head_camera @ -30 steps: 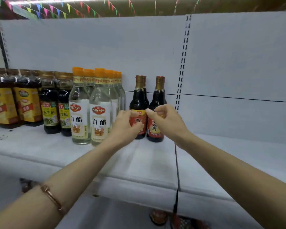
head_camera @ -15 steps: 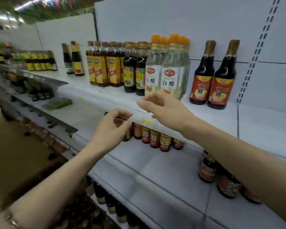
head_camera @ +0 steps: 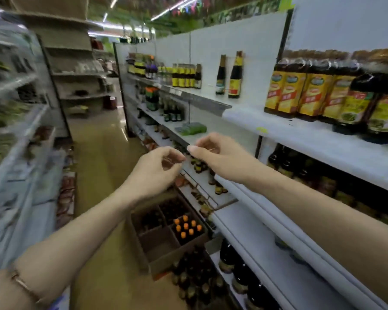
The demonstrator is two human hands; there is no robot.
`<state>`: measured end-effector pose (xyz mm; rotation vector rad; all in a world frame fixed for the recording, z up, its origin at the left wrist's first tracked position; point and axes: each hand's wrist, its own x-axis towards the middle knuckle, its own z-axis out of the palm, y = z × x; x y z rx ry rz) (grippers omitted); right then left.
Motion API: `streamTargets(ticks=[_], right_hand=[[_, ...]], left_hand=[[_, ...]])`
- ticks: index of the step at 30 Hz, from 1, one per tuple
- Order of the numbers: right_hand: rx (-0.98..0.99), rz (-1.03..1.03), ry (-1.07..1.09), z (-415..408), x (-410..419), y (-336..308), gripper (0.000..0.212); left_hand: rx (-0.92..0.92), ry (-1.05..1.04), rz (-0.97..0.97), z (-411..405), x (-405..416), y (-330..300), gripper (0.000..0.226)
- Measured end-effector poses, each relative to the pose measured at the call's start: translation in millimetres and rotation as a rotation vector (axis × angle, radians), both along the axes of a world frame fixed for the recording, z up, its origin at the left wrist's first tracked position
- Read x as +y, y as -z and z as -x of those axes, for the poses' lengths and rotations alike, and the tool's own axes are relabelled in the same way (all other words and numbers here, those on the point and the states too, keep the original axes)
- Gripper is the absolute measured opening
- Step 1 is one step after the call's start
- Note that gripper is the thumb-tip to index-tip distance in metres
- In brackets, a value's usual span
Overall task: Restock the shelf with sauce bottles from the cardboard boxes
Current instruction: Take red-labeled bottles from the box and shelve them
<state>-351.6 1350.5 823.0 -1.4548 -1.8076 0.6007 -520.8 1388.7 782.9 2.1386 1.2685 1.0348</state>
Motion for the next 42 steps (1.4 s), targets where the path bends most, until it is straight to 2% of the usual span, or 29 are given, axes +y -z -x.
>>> streamTargets(ticks=[5, 10, 15, 22, 31, 37, 42], right_hand=[[-0.022, 0.040, -0.051, 66.0, 63.6, 15.3, 0.030], [-0.056, 0.097, -0.086, 95.3, 132.4, 41.4, 0.032], [-0.131, 0.177, -0.124, 102.1, 217.7, 77.1, 0.040], [-0.197, 0.441, -0.177, 102.5, 373.4, 121.9, 0.049], [-0.140, 0.579, -0.192, 113.6, 533.1, 177.2, 0.045], [-0.153, 0.677, -0.123, 119.0, 615.1, 218.5, 0.050], [-0.142, 0.787, -0.010, 133.8, 689.9, 277.6, 0.052]], left_hand=[[0.046, -0.051, 0.032, 72.6, 50.4, 12.2, 0.011], [0.054, -0.096, 0.078, 107.9, 117.6, 41.2, 0.009], [0.136, -0.030, 0.205, 121.6, 203.9, 84.7, 0.013], [0.247, -0.070, 0.409, 147.1, 333.7, 134.5, 0.019], [0.248, -0.114, 0.461, 169.7, 474.6, 150.8, 0.021], [0.288, -0.030, 0.545, 178.3, 575.8, 213.5, 0.020], [0.338, 0.061, 0.643, 189.5, 676.1, 284.6, 0.013]])
